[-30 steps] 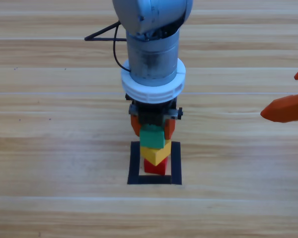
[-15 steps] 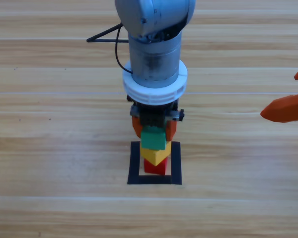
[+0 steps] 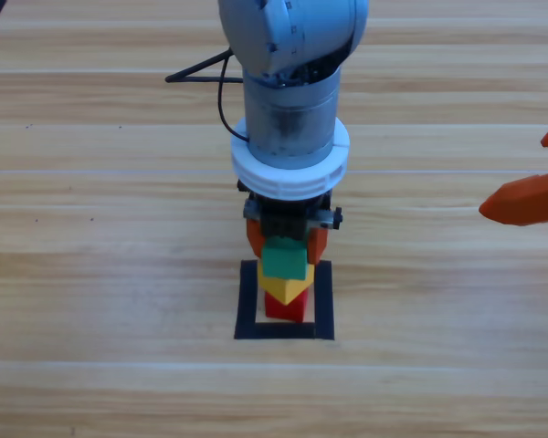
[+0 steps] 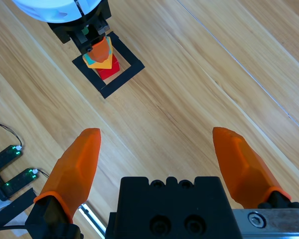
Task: Stack the blocks in the rectangular block: red at the bottom, yellow in the middle, green on top
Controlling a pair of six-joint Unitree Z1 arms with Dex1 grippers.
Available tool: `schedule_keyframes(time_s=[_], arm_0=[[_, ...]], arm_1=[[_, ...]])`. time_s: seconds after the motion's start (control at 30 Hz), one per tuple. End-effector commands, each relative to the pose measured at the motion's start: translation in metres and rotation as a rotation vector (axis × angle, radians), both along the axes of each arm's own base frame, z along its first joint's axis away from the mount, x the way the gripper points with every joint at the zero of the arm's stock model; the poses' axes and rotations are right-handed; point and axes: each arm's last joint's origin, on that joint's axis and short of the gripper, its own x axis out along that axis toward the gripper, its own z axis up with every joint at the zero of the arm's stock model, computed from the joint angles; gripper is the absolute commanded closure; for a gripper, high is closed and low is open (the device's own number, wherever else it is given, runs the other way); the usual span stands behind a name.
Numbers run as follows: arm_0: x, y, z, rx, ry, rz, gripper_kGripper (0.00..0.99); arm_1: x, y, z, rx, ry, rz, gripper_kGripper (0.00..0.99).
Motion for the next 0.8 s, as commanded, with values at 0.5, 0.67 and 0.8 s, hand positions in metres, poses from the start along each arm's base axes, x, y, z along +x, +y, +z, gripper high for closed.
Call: schedule_keyframes(time_s=[0.5,0.67,0.8], arm_0=[[-0.007,-0.007,-0.026,0.082,0.027,-0.002,0.0],[-0.011,-0.001,-0.016,0.078,0.016,0.004,0.0],[-0.012,0.001,-0.013,0.08,0.01,0.004,0.0]], arm_1=[[0.008,0.0,-0.014,-0.035,0.054,-0.03,0.0],[0.008,0.0,-0.014,-0.036,0.055,-0.03,0.0],[0.009,0.0,-0.014,-0.035,0.056,-0.03,0.0]])
